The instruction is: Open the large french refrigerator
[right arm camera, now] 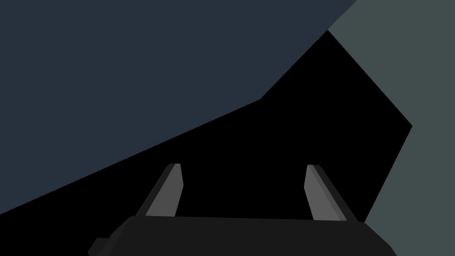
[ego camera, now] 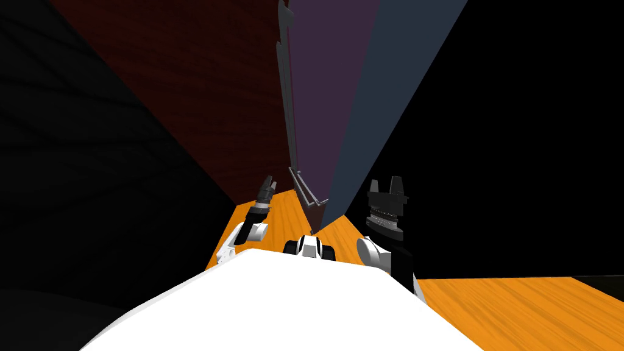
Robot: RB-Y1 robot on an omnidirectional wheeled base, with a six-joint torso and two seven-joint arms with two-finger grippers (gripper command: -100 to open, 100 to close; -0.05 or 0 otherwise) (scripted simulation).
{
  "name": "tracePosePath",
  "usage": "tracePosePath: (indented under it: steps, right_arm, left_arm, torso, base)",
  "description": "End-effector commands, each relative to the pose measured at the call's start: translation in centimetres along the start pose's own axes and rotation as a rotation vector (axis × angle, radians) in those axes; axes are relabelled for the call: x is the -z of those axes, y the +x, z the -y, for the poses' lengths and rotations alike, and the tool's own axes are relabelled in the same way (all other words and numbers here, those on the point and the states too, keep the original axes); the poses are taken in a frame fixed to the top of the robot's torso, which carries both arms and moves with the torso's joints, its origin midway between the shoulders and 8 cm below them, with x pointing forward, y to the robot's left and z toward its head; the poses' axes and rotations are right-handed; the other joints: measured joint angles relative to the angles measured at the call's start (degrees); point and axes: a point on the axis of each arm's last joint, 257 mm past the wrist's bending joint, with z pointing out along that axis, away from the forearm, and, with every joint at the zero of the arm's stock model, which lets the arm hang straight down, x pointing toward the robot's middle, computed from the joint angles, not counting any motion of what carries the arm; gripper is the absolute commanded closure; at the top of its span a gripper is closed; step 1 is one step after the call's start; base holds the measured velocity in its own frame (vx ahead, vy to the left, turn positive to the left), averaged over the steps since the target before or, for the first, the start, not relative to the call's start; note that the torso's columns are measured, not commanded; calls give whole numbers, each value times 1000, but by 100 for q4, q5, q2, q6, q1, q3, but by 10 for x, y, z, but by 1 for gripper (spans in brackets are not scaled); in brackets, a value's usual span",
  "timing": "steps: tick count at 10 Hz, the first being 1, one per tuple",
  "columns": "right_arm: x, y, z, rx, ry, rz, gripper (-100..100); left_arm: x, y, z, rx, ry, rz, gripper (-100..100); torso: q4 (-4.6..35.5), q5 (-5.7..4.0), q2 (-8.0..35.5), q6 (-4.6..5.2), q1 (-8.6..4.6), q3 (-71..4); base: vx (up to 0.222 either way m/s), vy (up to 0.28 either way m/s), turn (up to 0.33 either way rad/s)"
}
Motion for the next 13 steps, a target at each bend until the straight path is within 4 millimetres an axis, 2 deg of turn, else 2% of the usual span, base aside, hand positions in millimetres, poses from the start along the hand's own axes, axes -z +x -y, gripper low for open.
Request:
tracePosePath:
  steps: [1,2,9,12,13]
  right_arm:
    - [0,0,0,0,0,0,0]
    - [0,0,0,0,0,0,0]
    - [0,0,0,0,0,0,0]
    - [0,0,0,0,0,0,0]
    - [0,0,0,0,0,0,0]
  left_arm:
    - [5,7,-24,-14,-35,-21,-100]
    - [6,7,-27,-14,-40,-21,-100]
    - [18,24,-95,-50,-132,-81,-100]
    - [20,31,-115,-61,-155,-104,-100]
    - [27,32,-126,-60,-182,-106,-100]
  torso:
    - [1,1,2,0,4,1]
    - [1,2,1,0,6,1]
    - [0,1,1,0,4,0]
    - [0,1,0,-1,4,0]
    - [0,2,-1,1,4,0]
  base:
    - [2,-30,3]
    - [1,-22,3]
    - [6,-35,4]
    - [5,-38,5]
    - [4,-25,0]
